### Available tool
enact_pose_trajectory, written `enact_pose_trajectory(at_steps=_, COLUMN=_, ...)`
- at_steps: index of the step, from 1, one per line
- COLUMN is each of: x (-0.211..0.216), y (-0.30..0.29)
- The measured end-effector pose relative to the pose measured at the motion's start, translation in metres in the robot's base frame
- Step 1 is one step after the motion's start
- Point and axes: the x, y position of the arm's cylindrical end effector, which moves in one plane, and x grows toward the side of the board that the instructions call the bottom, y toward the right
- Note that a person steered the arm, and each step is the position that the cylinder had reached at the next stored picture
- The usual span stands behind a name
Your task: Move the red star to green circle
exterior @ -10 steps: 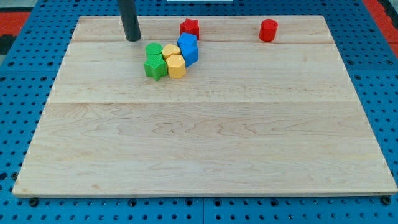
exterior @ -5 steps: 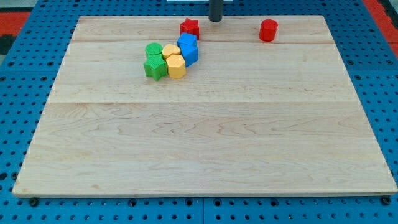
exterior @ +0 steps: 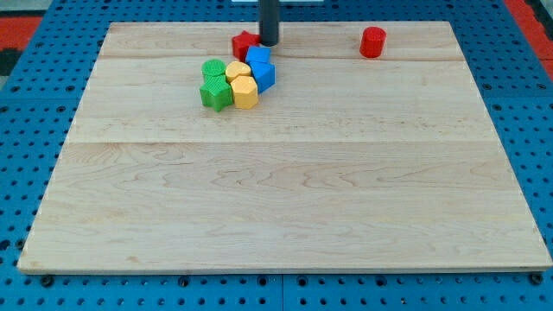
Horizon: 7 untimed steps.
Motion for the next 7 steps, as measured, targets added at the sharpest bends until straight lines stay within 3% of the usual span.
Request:
enact_pose_trajectory(at_steps=5, x=0.011, y=-0.045)
enact_pose_trajectory(at_steps=7, x=-0.007, y=-0.06)
